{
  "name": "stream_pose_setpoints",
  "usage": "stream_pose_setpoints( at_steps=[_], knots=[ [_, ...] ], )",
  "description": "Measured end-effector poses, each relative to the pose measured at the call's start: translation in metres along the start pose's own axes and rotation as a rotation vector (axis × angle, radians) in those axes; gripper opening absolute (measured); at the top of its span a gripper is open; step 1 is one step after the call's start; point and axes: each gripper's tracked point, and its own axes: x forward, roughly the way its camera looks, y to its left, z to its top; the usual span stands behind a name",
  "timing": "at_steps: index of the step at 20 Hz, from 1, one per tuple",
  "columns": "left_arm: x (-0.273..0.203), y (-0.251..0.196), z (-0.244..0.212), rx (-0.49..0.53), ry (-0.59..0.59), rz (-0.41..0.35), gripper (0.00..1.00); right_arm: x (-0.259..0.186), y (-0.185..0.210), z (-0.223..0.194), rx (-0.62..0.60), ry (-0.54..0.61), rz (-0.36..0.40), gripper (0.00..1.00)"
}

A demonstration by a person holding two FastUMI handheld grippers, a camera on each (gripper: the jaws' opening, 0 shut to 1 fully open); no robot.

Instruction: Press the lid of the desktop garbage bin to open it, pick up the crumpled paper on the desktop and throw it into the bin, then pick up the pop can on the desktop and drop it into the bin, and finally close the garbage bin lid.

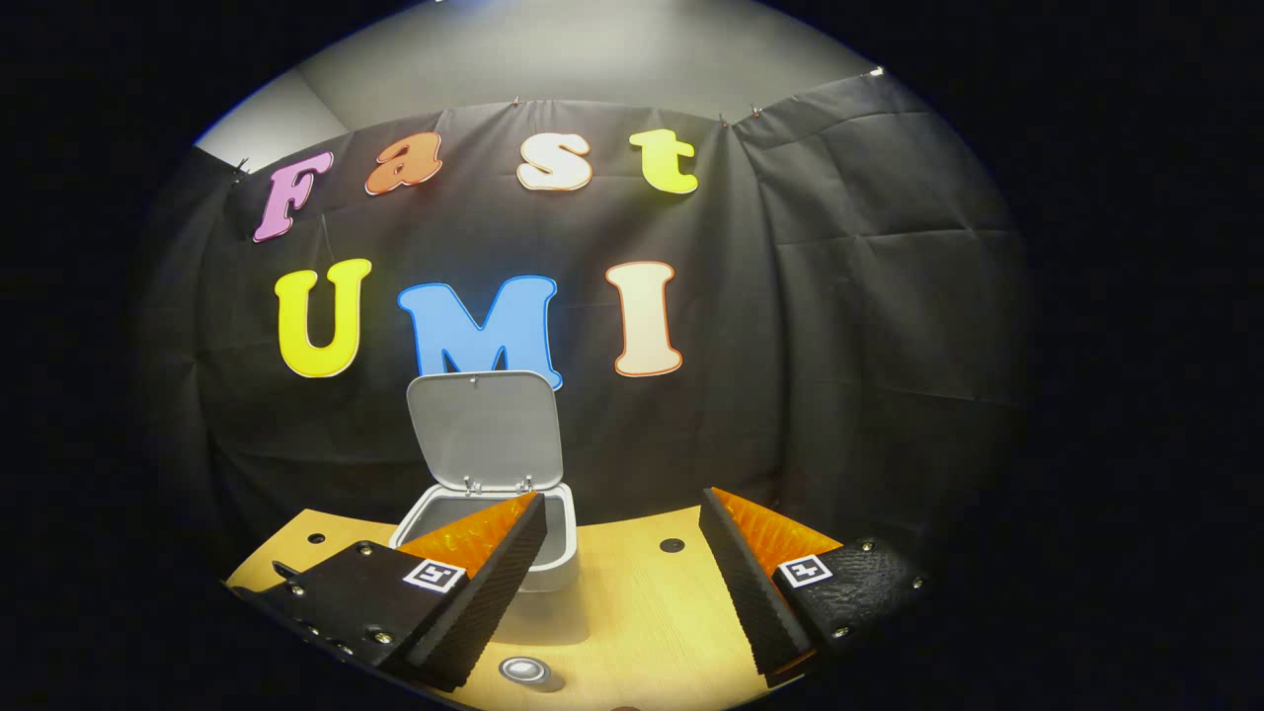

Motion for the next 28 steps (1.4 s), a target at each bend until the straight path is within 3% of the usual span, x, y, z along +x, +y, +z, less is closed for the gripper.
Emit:
stream_pose_setpoints(
  at_steps=[1,5,6,9,16,18,20,21,28],
  knots=[
    [0.003,0.002,-0.004,0.000,0.012,0.005,0.96,0.000,-0.001,-0.001,-0.002,0.003,-0.003,0.99],
    [0.018,0.003,-0.020,-0.028,0.049,0.028,1.00,0.000,-0.006,-0.004,-0.010,0.016,-0.011,0.99],
    [0.017,0.007,-0.026,-0.035,0.070,0.042,0.96,0.000,-0.007,-0.005,-0.010,0.018,-0.012,0.99],
    [0.021,0.008,-0.026,0.017,0.052,0.066,1.00,0.001,-0.009,-0.006,-0.007,0.023,-0.014,0.99],
    [0.024,0.009,-0.024,0.001,0.038,0.094,0.72,0.002,-0.007,-0.012,0.002,0.036,-0.007,0.99],
    [0.024,0.009,-0.025,0.005,0.040,0.099,0.44,0.000,-0.005,-0.012,0.001,0.036,-0.004,0.99],
    [0.024,0.008,-0.025,-0.002,0.049,0.094,0.43,0.000,-0.007,-0.012,-0.001,0.036,-0.006,0.99],
    [0.023,0.007,-0.023,-0.008,0.050,0.087,0.51,-0.001,-0.008,-0.012,-0.001,0.035,-0.008,0.99],
    [0.005,0.004,0.017,-0.021,-0.018,0.066,0.51,0.000,-0.006,-0.014,0.007,0.036,-0.002,0.99]
  ],
)
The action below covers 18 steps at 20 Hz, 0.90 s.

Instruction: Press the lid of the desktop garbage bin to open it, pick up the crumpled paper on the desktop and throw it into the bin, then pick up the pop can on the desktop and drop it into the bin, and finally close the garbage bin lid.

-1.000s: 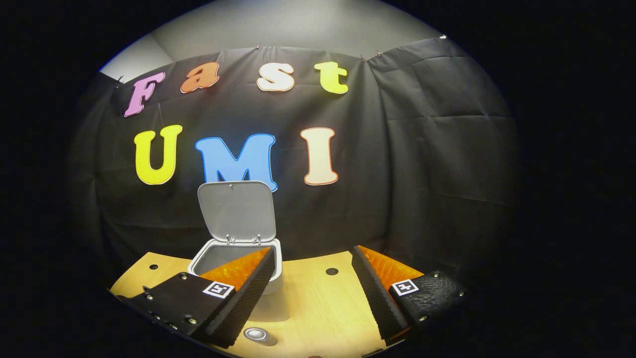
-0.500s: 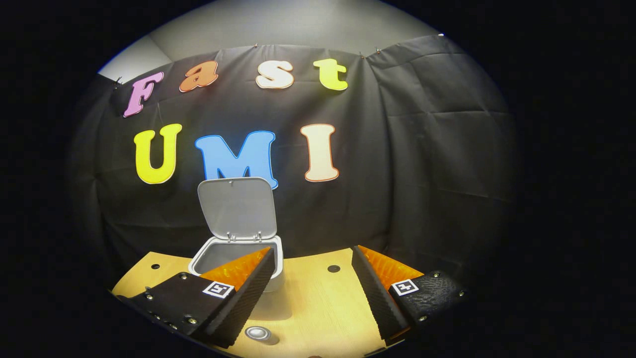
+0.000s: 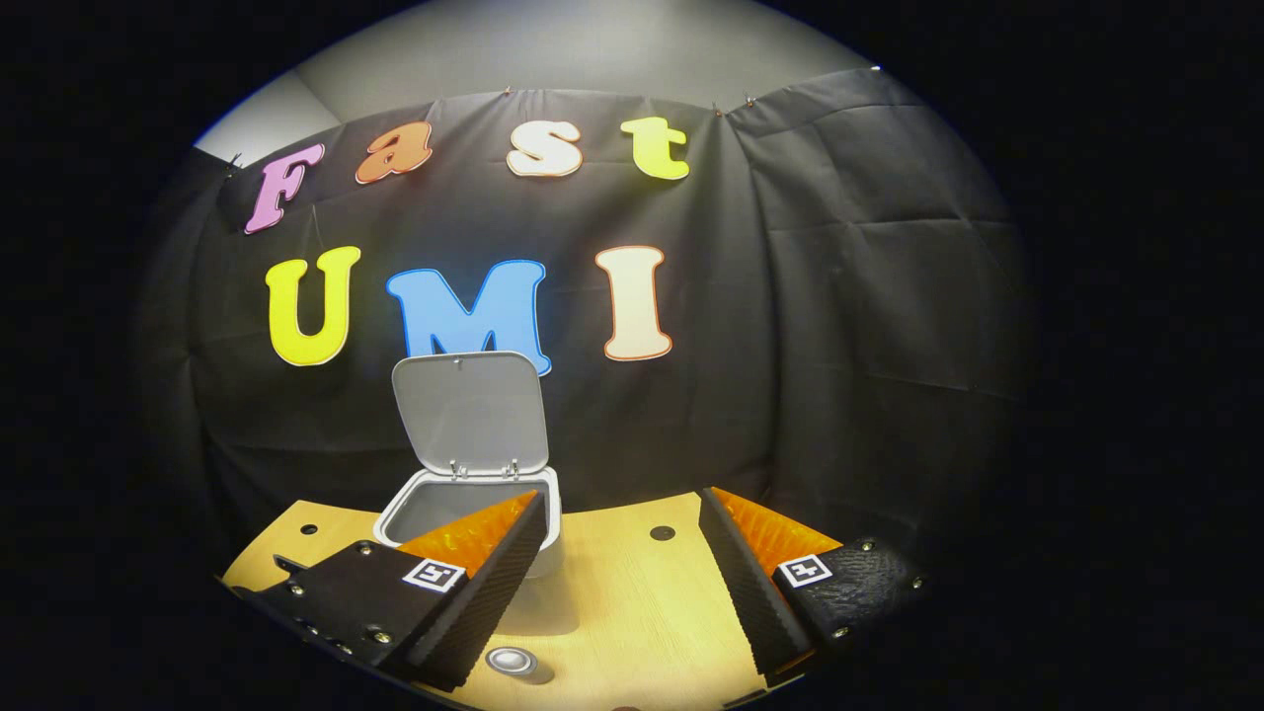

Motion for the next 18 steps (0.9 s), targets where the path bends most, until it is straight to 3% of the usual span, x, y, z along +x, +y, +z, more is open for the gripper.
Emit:
stream_pose_setpoints(
  at_steps=[1,2,3,4,5,6,18],
  knots=[
    [-0.003,-0.001,0.009,0.001,-0.018,-0.005,0.50,0.000,0.001,-0.001,0.001,0.001,0.004,0.99],
    [-0.007,-0.002,0.018,0.001,-0.037,-0.010,0.36,0.000,0.002,-0.002,0.002,0.002,0.008,0.99],
    [-0.011,-0.004,0.028,0.003,-0.059,-0.014,0.50,0.000,0.004,-0.002,0.003,0.003,0.011,0.99],
    [-0.015,-0.005,0.039,0.006,-0.078,-0.020,0.43,0.000,0.005,-0.002,0.005,0.002,0.014,0.99],
    [-0.019,-0.008,0.049,0.007,-0.096,-0.026,0.47,-0.001,0.005,-0.003,0.007,0.001,0.017,1.00],
    [-0.023,-0.011,0.060,0.006,-0.117,-0.032,0.43,-0.001,0.006,-0.003,0.009,0.001,0.019,1.00],
    [-0.099,-0.043,0.231,0.031,-0.454,-0.102,0.42,-0.004,0.000,-0.011,0.054,0.007,0.017,0.99]
  ],
)
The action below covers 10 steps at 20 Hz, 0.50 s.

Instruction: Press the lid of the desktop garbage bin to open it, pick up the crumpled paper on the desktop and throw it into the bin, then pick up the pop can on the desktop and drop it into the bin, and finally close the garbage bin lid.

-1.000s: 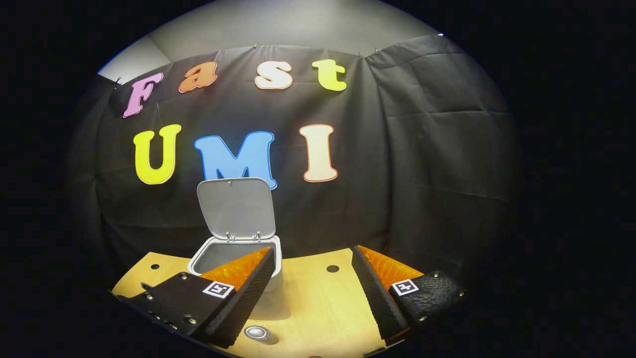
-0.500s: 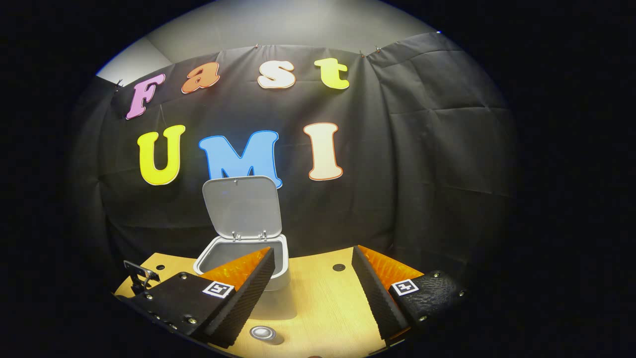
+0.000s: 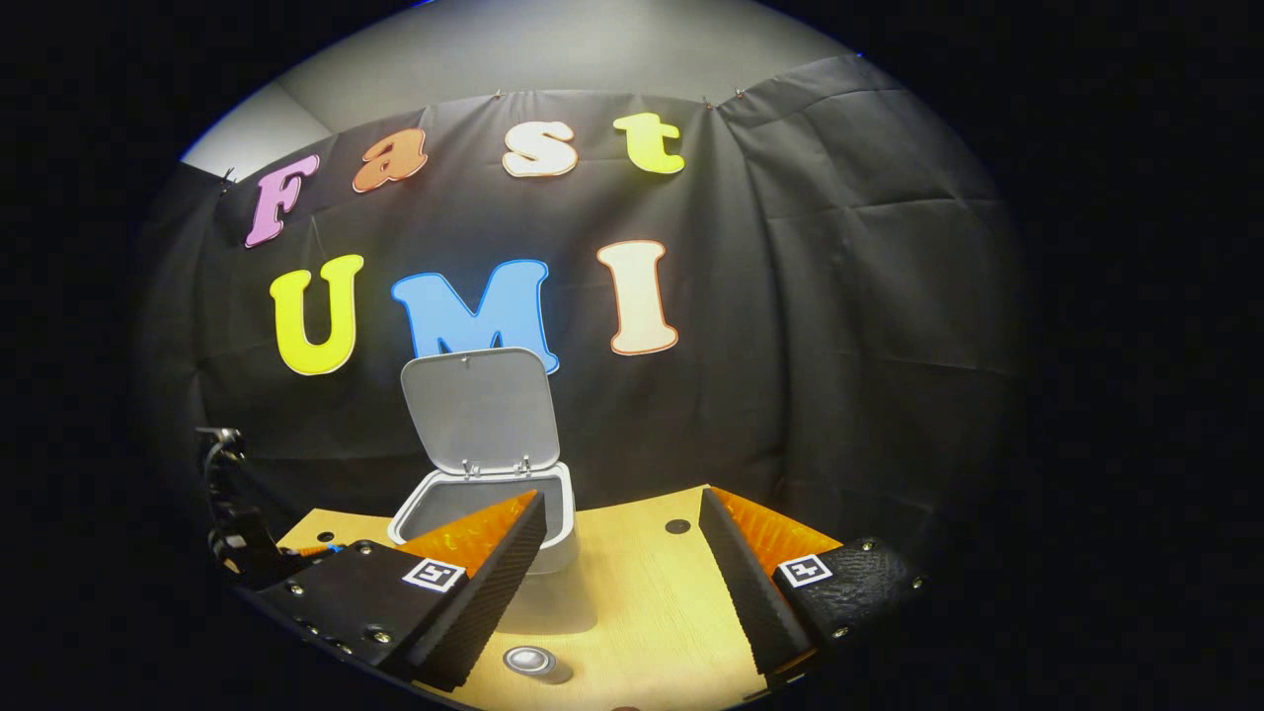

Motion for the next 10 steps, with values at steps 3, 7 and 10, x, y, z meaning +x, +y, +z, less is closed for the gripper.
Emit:
stream_pose_setpoints(
  at_steps=[3,7,10],
  knots=[
    [0.001,-0.013,0.040,0.018,-0.071,-0.029,0.42,-0.001,-0.005,-0.002,0.013,0.001,-0.012,1.00],
    [0.003,-0.035,0.079,0.038,-0.139,-0.072,0.46,-0.004,-0.014,-0.003,0.025,-0.001,-0.032,0.99],
    [0.007,-0.056,0.096,0.067,-0.173,-0.108,0.50,-0.005,-0.019,-0.003,0.033,-0.002,-0.047,0.99]
  ],
)
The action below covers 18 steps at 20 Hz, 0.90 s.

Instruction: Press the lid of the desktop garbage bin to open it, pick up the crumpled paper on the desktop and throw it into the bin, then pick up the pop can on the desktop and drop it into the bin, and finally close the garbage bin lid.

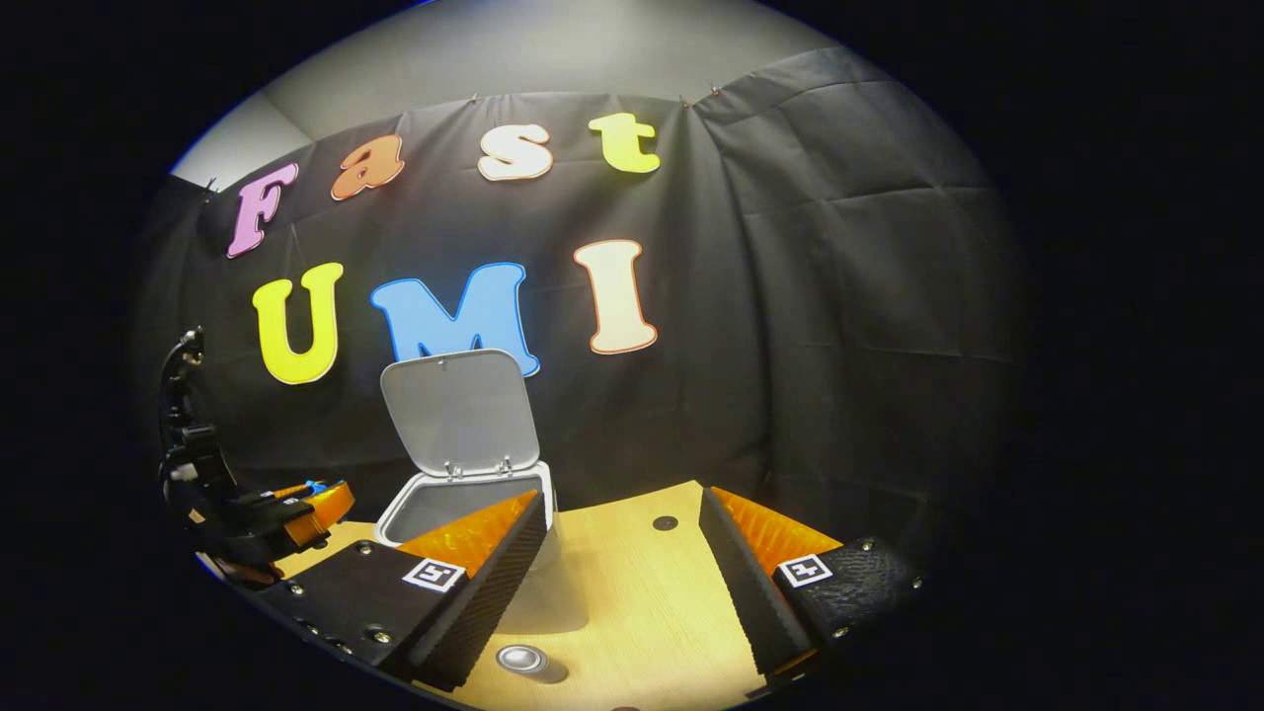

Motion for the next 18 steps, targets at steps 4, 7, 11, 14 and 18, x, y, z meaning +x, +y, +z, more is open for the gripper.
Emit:
stream_pose_setpoints(
  at_steps=[4,7,11,14,18],
  knots=[
    [0.018,-0.024,0.009,0.019,-0.020,-0.039,0.40,-0.003,-0.008,-0.003,0.008,0.001,-0.018,0.99],
    [0.030,-0.035,0.011,0.046,-0.025,-0.054,0.50,-0.006,-0.014,-0.004,0.012,0.001,-0.036,1.00],
    [0.039,-0.045,0.011,0.059,-0.026,-0.070,0.80,-0.008,-0.023,-0.004,0.024,-0.004,-0.061,0.99],
    [0.041,-0.048,0.010,0.057,-0.026,-0.076,0.82,-0.007,-0.026,-0.005,0.029,-0.003,-0.071,0.99],
    [0.038,-0.045,0.010,0.057,-0.026,-0.067,0.72,-0.005,-0.022,-0.010,0.030,0.007,-0.064,0.99]
  ],
)
